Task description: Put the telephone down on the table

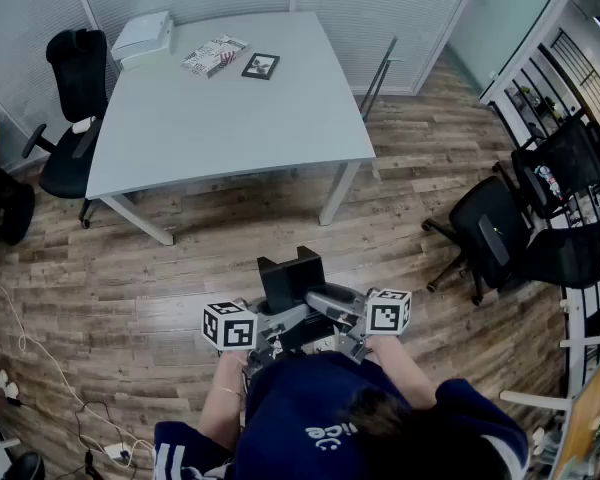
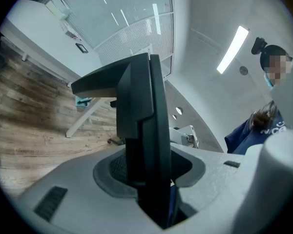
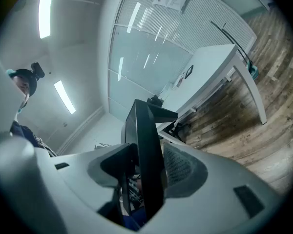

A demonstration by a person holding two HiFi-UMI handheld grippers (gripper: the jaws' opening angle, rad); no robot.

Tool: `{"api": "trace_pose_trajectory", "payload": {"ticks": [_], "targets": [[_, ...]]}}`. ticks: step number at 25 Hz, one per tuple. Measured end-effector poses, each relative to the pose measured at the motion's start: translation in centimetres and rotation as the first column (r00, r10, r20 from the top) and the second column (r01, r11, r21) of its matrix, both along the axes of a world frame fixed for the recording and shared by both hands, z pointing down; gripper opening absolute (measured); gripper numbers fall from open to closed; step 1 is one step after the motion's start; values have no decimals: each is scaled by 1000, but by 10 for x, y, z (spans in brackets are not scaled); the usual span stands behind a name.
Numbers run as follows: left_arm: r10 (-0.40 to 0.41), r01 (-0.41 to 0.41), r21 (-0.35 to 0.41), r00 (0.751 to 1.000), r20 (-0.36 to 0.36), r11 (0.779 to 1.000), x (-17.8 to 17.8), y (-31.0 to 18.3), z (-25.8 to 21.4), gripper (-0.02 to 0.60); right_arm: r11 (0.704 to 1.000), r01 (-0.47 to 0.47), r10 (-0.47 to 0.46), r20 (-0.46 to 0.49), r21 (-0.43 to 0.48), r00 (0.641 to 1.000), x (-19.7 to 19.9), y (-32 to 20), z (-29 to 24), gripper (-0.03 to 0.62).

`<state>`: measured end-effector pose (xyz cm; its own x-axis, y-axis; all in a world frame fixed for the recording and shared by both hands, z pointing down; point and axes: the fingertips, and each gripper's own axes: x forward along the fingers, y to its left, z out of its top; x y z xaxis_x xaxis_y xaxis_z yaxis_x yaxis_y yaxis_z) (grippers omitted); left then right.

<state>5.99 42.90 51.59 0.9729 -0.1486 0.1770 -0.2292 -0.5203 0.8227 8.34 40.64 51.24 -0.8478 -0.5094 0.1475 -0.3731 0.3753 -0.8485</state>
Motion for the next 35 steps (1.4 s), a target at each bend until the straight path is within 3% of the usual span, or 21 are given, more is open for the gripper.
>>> {"api": "trace_pose_trajectory", "payload": {"ticks": [7, 20, 26, 35], "targets": [[7, -7, -3, 1000, 2, 1000, 16, 2, 1, 166, 1000, -12, 12, -5, 6, 1000, 15, 2, 0, 229], [5, -4, 20, 1000, -16, 1000, -5, -3, 2, 166, 999, -25, 25, -6, 37, 1000, -5, -3, -1, 229], [8, -8, -5, 1000, -12, 1000, -1, -3, 12, 167, 999, -39, 39, 4, 12, 999, 1, -3, 10, 225], [-76, 77, -18, 997, 23, 997, 23, -59, 27, 167, 999, 32, -32, 28, 1, 999, 24, -61, 25, 225]]}}
